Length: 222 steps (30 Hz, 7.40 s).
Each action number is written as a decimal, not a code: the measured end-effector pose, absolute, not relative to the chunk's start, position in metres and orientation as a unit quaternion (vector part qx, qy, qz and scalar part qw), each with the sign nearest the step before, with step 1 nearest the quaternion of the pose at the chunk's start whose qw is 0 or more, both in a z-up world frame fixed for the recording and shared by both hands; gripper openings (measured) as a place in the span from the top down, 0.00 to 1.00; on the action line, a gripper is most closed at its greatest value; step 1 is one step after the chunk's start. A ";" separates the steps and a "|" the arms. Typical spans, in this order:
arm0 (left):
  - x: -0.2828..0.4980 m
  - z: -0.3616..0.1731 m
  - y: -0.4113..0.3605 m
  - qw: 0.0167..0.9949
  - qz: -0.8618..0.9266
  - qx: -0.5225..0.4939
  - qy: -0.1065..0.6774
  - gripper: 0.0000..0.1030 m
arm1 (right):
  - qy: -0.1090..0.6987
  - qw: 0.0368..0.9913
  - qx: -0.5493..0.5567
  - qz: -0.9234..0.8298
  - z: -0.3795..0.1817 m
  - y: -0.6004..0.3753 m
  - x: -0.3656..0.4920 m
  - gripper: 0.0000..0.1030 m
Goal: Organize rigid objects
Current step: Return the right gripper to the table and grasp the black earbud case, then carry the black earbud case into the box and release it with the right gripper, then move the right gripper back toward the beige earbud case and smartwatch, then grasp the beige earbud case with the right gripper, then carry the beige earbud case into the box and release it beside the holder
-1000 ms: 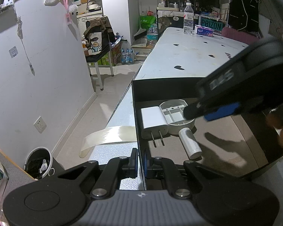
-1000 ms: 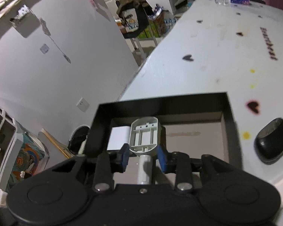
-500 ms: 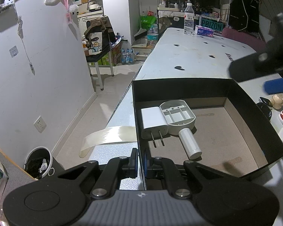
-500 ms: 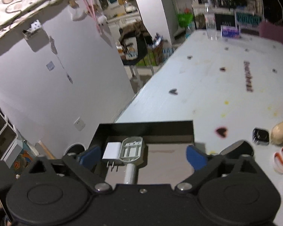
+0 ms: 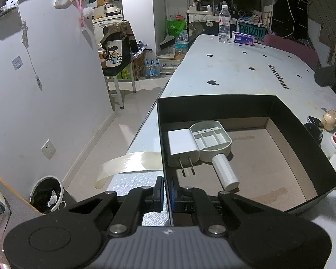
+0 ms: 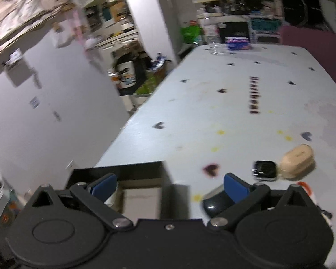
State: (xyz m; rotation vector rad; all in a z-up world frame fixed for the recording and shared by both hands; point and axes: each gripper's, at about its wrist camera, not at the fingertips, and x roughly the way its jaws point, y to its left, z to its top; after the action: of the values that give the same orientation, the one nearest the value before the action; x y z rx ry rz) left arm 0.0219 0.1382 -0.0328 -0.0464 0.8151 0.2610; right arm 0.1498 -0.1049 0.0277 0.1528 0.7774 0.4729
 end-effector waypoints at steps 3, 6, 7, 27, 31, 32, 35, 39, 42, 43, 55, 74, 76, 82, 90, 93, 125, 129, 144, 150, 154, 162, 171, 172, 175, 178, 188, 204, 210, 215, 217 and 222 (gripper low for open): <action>0.022 -0.033 0.138 0.910 0.126 -0.023 0.395 0.94 | 0.387 0.894 0.081 0.210 0.014 -0.121 0.169 0.01; 0.022 -0.033 0.138 0.910 0.127 -0.022 0.395 0.94 | 0.396 0.892 0.091 0.199 -0.002 -0.131 0.186 0.04; 0.022 -0.033 0.138 0.910 0.127 -0.022 0.395 0.94 | 0.401 0.890 0.092 0.199 -0.008 -0.132 0.193 0.05; 0.022 -0.034 0.137 0.910 0.127 -0.022 0.395 0.94 | 0.470 0.851 0.037 0.229 -0.044 -0.113 0.199 0.15; 0.021 -0.034 0.137 0.910 0.127 -0.022 0.395 0.94 | 0.478 0.853 0.009 0.209 -0.048 -0.103 0.198 0.16; 0.021 -0.034 0.137 0.910 0.127 -0.022 0.395 0.94 | 0.479 0.853 0.002 0.205 -0.049 -0.101 0.200 0.17; 0.021 -0.034 0.138 0.910 0.127 -0.022 0.395 0.94 | 0.480 0.855 -0.019 0.196 -0.053 -0.094 0.199 0.18; 0.021 -0.034 0.137 0.910 0.127 -0.022 0.395 0.94 | 0.484 0.855 -0.011 0.187 -0.051 -0.097 0.200 0.22; 0.021 -0.034 0.137 0.910 0.127 -0.022 0.395 0.94 | 0.489 0.853 -0.015 0.180 -0.050 -0.096 0.199 0.23; 0.021 -0.034 0.137 0.910 0.127 -0.022 0.395 0.94 | 0.487 0.856 -0.016 0.175 -0.047 -0.097 0.197 0.23; 0.022 -0.034 0.137 0.910 0.128 -0.021 0.395 0.94 | 0.384 0.878 0.077 0.273 0.028 -0.077 0.133 0.23; 0.022 -0.028 0.139 0.911 0.127 -0.024 0.391 0.94 | 0.490 0.844 0.009 0.218 -0.019 0.008 0.133 0.22; 0.021 -0.029 0.139 0.911 0.127 -0.023 0.391 0.94 | 0.484 0.848 0.004 0.216 -0.020 0.011 0.131 0.21; 0.021 -0.030 0.139 0.911 0.127 -0.024 0.391 0.94 | 0.483 0.846 0.017 0.224 -0.016 0.005 0.130 0.19; 0.021 -0.030 0.138 0.911 0.127 -0.024 0.391 0.94 | 0.483 0.841 0.026 0.241 -0.002 -0.007 0.122 0.19; 0.021 -0.030 0.139 0.911 0.127 -0.024 0.391 0.94 | 0.473 0.845 0.027 0.247 0.007 -0.014 0.116 0.19; 0.022 -0.032 0.138 0.909 0.138 -0.043 0.390 0.95 | 0.378 0.911 0.032 0.162 0.032 -0.110 0.143 0.04; 0.022 -0.032 0.137 0.908 0.143 -0.048 0.390 0.95 | 0.364 0.920 0.046 0.138 0.029 -0.131 0.160 0.04; 0.023 -0.033 0.135 0.906 0.160 -0.057 0.387 0.95 | 0.348 0.936 0.033 0.040 -0.025 -0.200 0.235 0.01; 0.023 -0.033 0.135 0.906 0.160 -0.056 0.387 0.95 | 0.345 0.933 0.093 0.045 -0.043 -0.231 0.261 0.05; 0.023 -0.033 0.135 0.906 0.161 -0.055 0.387 0.95 | 0.340 0.933 0.100 0.062 -0.050 -0.230 0.272 0.05; 0.024 -0.033 0.134 0.906 0.161 -0.052 0.387 0.95 | 0.391 0.910 0.095 0.101 -0.060 -0.225 0.265 0.15; 0.024 -0.034 0.135 0.906 0.159 -0.053 0.388 0.95 | 0.423 0.899 0.055 0.100 -0.055 -0.203 0.246 0.15; 0.024 -0.034 0.135 0.906 0.159 -0.053 0.388 0.95 | 0.423 0.900 0.042 0.095 -0.055 -0.198 0.245 0.15; 0.025 -0.034 0.135 0.906 0.159 -0.053 0.388 0.95 | 0.424 0.902 0.011 0.082 -0.057 -0.189 0.246 0.16; 0.025 -0.034 0.135 0.906 0.158 -0.054 0.388 0.95 | 0.423 0.903 -0.018 0.073 -0.060 -0.182 0.247 0.17; 0.025 -0.034 0.136 0.906 0.159 -0.053 0.388 0.95 | 0.427 0.902 -0.008 0.064 -0.054 -0.181 0.244 0.26; 0.025 -0.034 0.136 0.906 0.158 -0.053 0.388 0.95 | 0.387 0.917 0.024 0.097 -0.003 -0.156 0.209 0.27; 0.025 -0.034 0.136 0.906 0.158 -0.054 0.388 0.95 | 0.370 0.918 0.028 0.141 0.020 -0.125 0.184 0.27; 0.025 -0.034 0.135 0.907 0.157 -0.055 0.388 0.95 | 0.362 0.913 0.018 0.188 0.034 -0.094 0.165 0.27; 0.025 -0.034 0.135 0.907 0.157 -0.055 0.388 0.95 | 0.366 0.909 0.013 0.201 0.036 -0.081 0.159 0.27; 0.025 -0.034 0.135 0.907 0.157 -0.056 0.388 0.95 | 0.394 0.890 0.007 0.229 0.034 -0.044 0.152 0.27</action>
State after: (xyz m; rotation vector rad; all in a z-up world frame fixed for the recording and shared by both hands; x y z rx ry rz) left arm 0.0252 0.1351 -0.0340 -0.1153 0.8008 0.3234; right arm 0.1516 -0.0440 0.0343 0.0137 0.8175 0.4760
